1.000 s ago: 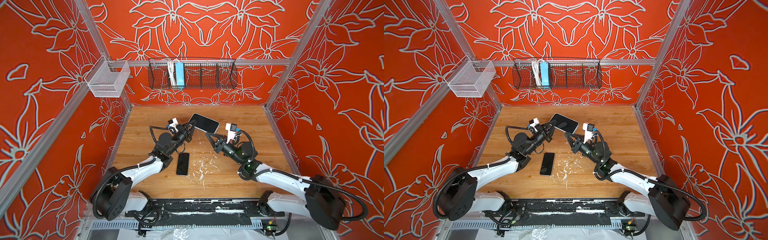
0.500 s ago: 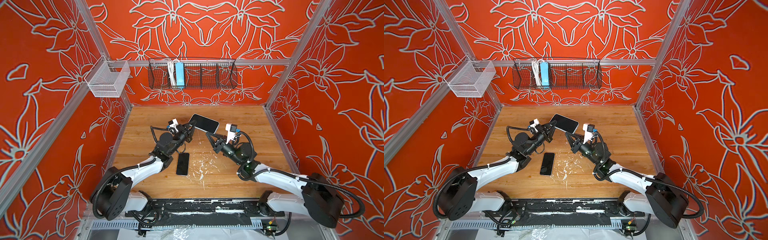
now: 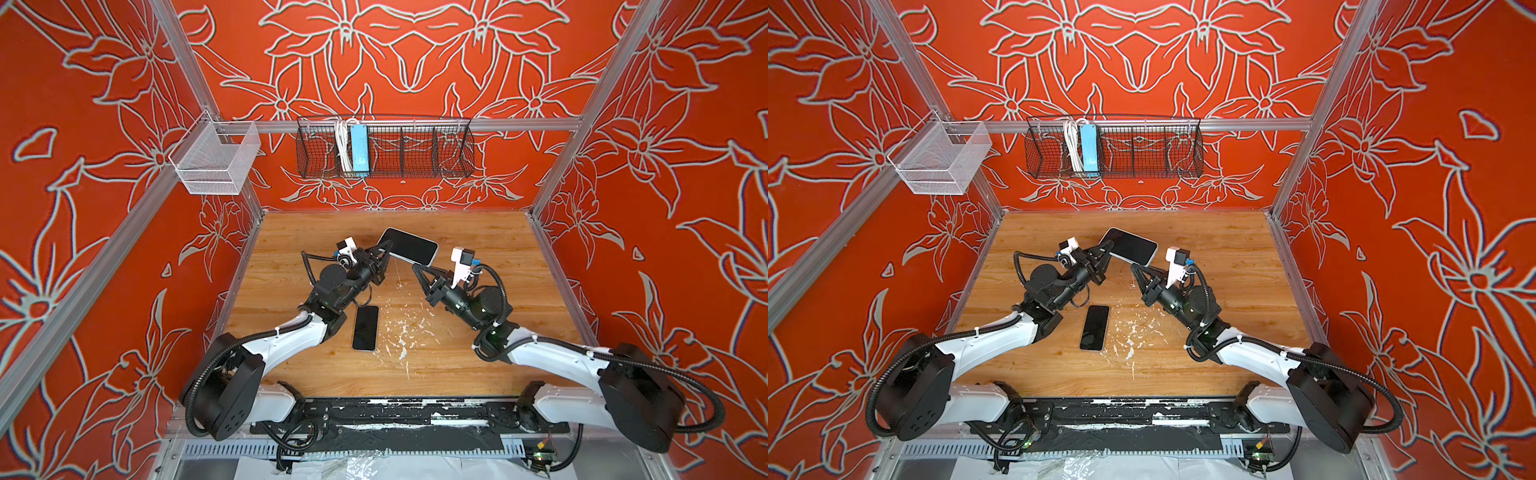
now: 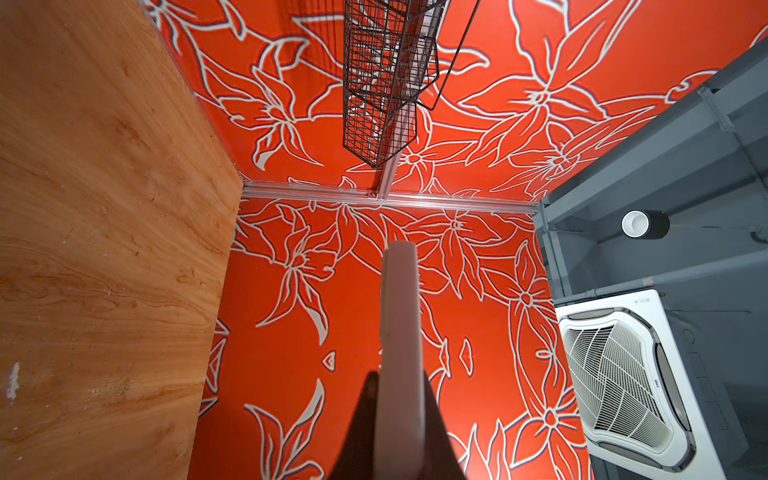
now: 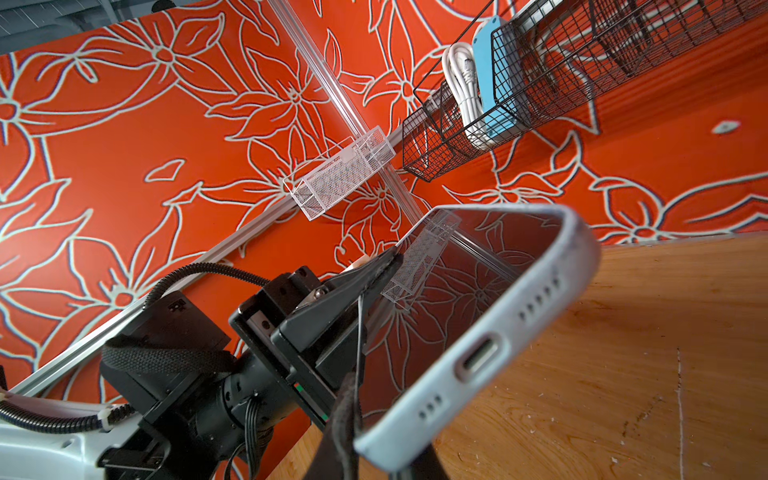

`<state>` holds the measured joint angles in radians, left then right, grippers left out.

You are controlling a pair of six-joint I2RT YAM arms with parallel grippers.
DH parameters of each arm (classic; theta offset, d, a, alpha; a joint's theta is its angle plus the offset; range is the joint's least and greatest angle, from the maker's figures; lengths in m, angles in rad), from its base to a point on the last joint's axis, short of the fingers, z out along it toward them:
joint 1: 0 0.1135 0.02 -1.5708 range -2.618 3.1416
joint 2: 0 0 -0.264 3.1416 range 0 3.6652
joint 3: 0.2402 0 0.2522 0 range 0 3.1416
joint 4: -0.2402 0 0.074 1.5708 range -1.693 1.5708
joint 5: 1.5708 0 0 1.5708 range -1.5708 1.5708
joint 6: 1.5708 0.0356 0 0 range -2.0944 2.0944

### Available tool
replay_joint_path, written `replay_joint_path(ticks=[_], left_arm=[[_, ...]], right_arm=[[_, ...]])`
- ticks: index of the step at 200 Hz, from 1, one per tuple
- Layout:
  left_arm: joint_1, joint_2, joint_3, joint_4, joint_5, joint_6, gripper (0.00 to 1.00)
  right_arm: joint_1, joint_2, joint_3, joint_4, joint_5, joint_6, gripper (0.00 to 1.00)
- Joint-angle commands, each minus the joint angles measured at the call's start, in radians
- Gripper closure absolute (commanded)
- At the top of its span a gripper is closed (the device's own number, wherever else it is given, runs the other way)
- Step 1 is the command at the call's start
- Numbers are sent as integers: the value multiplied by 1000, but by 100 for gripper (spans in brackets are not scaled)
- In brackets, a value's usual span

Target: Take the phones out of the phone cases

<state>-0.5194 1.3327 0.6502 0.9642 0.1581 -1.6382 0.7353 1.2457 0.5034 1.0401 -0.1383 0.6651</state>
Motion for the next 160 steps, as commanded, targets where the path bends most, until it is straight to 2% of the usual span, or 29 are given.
replay_joint_path(ticks=[1, 109, 160], left_arm=[[-13, -43, 91, 261, 24, -76, 100], [-16, -24, 99, 324, 26, -85, 100], [-16, 7, 107, 379, 31, -120, 100]], right_arm=[[-14, 44, -60, -178, 101, -28, 90], [-16, 34, -114, -111, 141, 20, 90], [-51, 29, -140, -24, 34, 71, 90]])
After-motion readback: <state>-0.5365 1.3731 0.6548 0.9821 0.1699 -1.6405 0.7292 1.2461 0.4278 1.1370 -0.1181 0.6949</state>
